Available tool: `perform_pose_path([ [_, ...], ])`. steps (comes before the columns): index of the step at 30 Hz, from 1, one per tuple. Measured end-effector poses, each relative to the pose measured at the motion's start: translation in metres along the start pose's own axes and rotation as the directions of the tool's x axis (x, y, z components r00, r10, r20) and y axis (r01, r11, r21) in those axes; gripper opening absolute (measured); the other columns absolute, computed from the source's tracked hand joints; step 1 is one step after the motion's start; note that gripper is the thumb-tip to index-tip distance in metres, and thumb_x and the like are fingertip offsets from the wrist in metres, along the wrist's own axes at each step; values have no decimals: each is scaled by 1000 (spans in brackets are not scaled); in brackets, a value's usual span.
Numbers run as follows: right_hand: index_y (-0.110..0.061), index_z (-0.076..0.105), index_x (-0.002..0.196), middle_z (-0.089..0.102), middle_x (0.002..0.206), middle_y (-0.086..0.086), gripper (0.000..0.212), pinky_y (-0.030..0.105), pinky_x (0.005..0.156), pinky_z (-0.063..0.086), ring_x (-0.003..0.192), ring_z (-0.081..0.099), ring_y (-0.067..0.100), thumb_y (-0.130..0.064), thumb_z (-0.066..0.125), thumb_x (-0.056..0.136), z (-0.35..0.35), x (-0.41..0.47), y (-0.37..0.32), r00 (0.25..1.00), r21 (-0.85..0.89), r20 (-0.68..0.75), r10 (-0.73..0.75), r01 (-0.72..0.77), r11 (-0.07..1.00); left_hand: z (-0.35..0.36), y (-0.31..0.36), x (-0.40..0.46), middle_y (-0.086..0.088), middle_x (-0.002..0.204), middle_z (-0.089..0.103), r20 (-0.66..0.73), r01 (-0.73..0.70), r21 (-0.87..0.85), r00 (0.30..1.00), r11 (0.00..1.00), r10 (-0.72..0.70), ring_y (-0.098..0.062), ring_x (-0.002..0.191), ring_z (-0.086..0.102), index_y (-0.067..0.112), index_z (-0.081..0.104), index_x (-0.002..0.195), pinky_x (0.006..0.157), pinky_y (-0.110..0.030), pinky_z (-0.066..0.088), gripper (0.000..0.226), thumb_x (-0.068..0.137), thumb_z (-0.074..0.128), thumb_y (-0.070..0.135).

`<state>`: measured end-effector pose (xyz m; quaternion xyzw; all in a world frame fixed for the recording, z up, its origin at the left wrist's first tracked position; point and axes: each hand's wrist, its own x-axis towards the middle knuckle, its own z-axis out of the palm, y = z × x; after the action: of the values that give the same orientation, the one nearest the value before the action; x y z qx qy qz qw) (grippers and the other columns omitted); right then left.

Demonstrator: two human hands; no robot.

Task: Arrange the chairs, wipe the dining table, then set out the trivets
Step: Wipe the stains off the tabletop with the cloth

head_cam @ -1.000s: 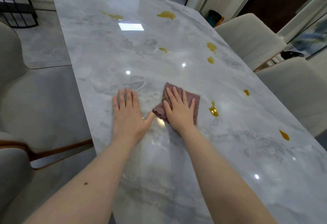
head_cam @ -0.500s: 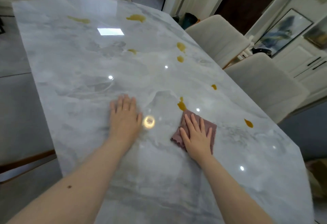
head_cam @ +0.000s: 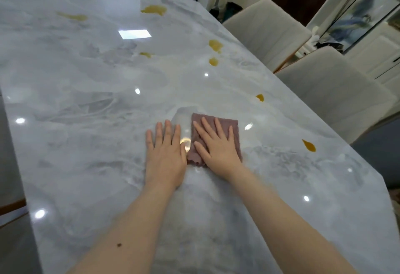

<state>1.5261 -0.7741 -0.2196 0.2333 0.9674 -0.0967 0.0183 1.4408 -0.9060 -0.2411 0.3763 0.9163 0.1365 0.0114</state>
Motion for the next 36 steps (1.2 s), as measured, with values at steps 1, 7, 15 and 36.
perform_pose_path([
  [1, -45, 7, 149, 3, 159, -17, 61, 52, 117, -9, 148, -7, 18, -59, 14, 90, 1, -19, 4, 998, -14, 10, -64, 64, 998, 1, 0, 0, -13, 152, 31, -5, -1, 7, 1000, 1000, 1, -33, 142, 25, 11, 37, 145, 115, -48, 2, 64, 92, 10, 36],
  [7, -45, 10, 149, 2, 159, -18, 56, 55, 116, -8, 148, -6, 20, -56, 23, 96, -12, -9, 73, 978, -17, 6, 211, -210, 977, 3, 0, 0, -12, 154, 28, -13, 6, 25, 1000, 1000, -6, -33, 144, 21, 11, 32, 147, 116, -48, 3, 63, 93, 10, 36],
  [15, -41, 9, 151, 3, 160, -13, 57, 62, 113, -8, 148, -7, 23, -51, 27, 98, 1, 12, 5, 991, 2, -19, 136, -136, 991, 5, -1, 1, -13, 154, 27, -19, -2, 29, 1000, 1000, 2, -33, 144, 20, 12, 31, 147, 117, -49, 5, 62, 92, 12, 32],
  [36, -45, 17, 148, 13, 158, -17, 58, 56, 115, -2, 149, 2, 20, -56, 18, 92, 10, -73, 10, 996, -65, -9, -89, 88, 994, -4, -2, -2, -10, 157, 20, -29, 9, -69, 1000, 998, -11, -28, 146, 13, 10, 27, 149, 118, -45, -1, 51, 100, 23, 25],
])
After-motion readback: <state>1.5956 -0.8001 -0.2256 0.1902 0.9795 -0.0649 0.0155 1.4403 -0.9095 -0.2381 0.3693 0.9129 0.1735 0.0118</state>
